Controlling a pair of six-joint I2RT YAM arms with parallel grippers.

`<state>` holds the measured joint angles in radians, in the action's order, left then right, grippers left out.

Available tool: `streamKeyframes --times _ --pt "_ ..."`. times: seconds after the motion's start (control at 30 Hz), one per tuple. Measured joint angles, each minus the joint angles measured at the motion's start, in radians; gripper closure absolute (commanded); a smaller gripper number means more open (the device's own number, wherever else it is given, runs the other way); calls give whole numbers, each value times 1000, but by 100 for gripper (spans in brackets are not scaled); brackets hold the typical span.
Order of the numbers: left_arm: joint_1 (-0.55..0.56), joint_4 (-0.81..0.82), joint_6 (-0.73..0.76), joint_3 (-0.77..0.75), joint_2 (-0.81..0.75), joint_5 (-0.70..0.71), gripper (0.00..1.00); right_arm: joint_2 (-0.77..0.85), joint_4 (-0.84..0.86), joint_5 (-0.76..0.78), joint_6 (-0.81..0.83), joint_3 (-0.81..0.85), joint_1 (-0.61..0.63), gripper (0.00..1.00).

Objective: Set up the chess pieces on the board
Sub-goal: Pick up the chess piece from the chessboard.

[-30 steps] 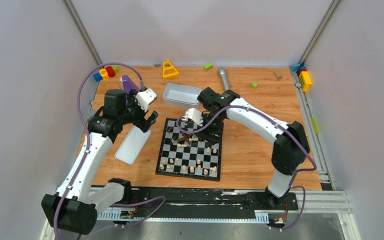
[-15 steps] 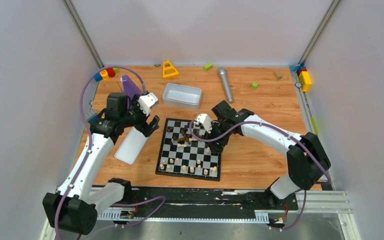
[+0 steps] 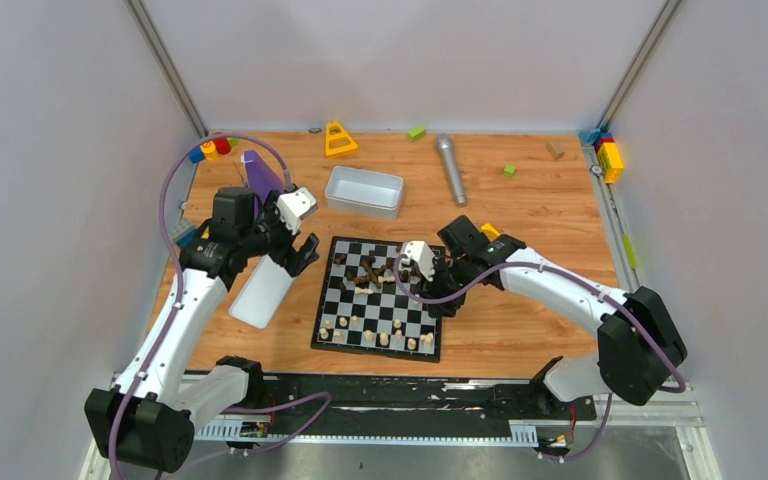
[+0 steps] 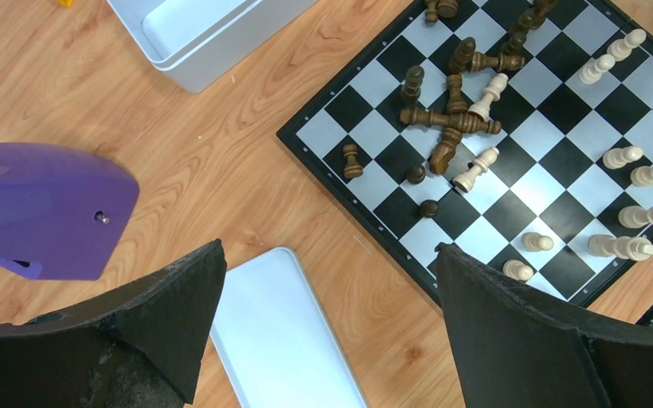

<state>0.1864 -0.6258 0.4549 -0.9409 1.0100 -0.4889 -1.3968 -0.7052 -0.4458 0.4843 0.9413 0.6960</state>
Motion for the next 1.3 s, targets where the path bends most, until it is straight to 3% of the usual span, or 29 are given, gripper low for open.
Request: streamKeyframes --times 0.4,1.3 --pt "0 -10 0 0 0 -2 0 -31 15 -61 31 -57 27 60" --pt "0 -22 1 0 -4 -5 0 -92 37 2 33 -78 115 67"
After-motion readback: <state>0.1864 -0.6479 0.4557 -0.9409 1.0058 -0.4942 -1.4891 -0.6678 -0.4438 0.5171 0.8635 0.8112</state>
